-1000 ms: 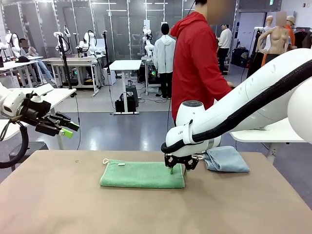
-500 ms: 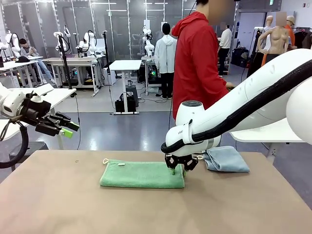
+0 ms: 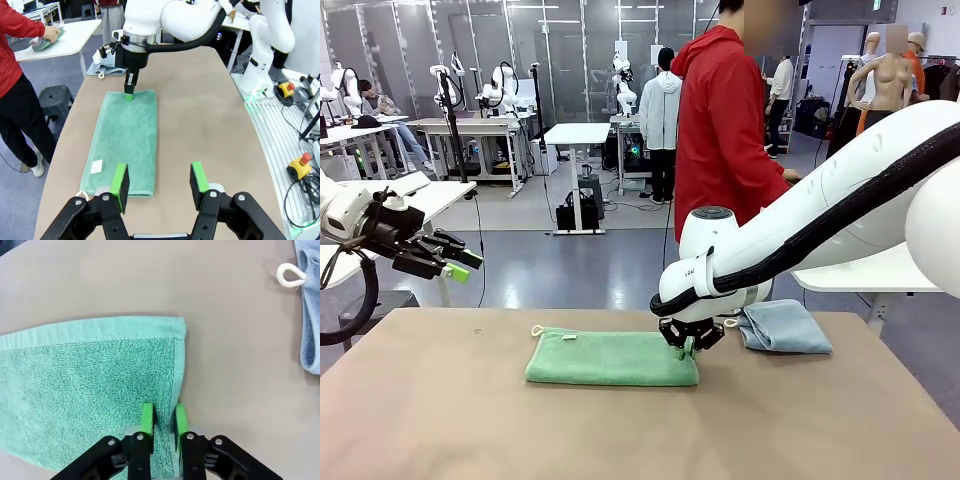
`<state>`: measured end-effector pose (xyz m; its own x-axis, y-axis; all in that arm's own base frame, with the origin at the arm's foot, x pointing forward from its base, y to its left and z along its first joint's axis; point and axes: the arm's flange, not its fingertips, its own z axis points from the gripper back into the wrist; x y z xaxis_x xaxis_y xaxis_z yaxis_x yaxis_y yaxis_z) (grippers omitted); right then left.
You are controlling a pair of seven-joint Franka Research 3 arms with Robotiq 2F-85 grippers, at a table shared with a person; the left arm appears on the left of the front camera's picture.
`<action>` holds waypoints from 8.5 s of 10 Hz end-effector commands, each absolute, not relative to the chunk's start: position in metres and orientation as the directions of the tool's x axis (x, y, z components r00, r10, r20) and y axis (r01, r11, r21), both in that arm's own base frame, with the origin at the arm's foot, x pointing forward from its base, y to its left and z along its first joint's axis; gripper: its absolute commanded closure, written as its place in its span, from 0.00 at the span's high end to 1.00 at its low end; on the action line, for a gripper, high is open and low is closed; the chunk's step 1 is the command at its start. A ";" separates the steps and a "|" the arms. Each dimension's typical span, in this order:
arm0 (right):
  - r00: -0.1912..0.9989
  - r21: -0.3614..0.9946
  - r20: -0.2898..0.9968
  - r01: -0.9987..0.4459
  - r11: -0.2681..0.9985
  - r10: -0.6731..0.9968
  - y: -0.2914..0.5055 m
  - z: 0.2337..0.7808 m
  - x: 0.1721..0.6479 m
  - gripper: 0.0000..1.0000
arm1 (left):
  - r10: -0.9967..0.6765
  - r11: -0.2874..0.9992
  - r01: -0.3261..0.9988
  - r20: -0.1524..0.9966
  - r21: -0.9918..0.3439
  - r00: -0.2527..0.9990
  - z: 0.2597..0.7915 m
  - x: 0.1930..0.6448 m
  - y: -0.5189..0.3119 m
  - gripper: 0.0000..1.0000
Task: Fold the towels and place them in the basket.
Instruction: When a person lays out a Towel with hook on the table, fold it in half twice, then stack the folded Towel with hook on the right side of the table.
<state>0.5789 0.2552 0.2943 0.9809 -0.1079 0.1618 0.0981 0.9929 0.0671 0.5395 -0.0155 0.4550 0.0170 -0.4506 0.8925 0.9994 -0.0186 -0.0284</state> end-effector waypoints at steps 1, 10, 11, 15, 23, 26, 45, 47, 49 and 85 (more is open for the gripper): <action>0.972 -0.004 0.191 0.142 0.990 -0.138 0.262 0.290 0.583 0.03 | -0.448 -0.024 0.999 0.893 -0.042 0.027 0.458 0.541 -0.016 0.63; 0.988 -0.058 0.153 0.002 0.998 0.007 0.209 0.315 0.589 0.00 | -0.448 -0.024 0.999 0.893 -0.042 0.027 0.458 0.541 -0.016 0.63; 0.986 -0.066 0.167 -0.003 0.998 0.014 0.207 0.322 0.586 0.00 | -0.448 -0.024 0.999 0.893 -0.042 0.027 0.458 0.541 -0.016 0.63; 0.973 -0.047 0.227 -0.020 0.999 0.030 0.242 0.371 0.548 0.00 | -0.448 -0.024 0.999 0.893 -0.042 0.027 0.458 0.541 -0.016 0.63; 0.943 0.052 0.333 -0.011 0.999 -0.007 0.376 0.401 0.515 0.00 | -0.448 -0.024 0.999 0.893 -0.042 0.027 0.458 0.541 -0.016 0.63; 0.947 0.185 0.298 0.063 0.981 -0.117 0.414 0.401 0.519 0.00 | -0.448 -0.024 0.999 0.893 -0.042 0.027 0.458 0.541 -0.016 0.63; 0.908 0.395 0.351 0.078 0.915 -0.228 0.441 0.353 0.529 0.46 | -0.448 -0.024 0.999 0.893 -0.042 0.027 0.458 0.541 -0.016 0.63; 0.928 0.294 0.327 0.077 0.953 -0.177 0.412 0.378 0.503 0.46 | -0.448 -0.024 0.999 0.893 -0.042 0.027 0.458 0.541 -0.016 0.63; 0.937 0.248 0.329 0.038 0.968 -0.121 0.361 0.408 0.476 0.46 | -0.448 -0.024 0.999 0.893 -0.042 0.027 0.458 0.541 -0.016 0.63; 0.935 0.439 0.182 0.198 0.876 -0.303 0.316 0.307 0.518 0.47 | -0.448 -0.024 0.999 0.893 -0.042 0.027 0.458 0.541 -0.016 0.63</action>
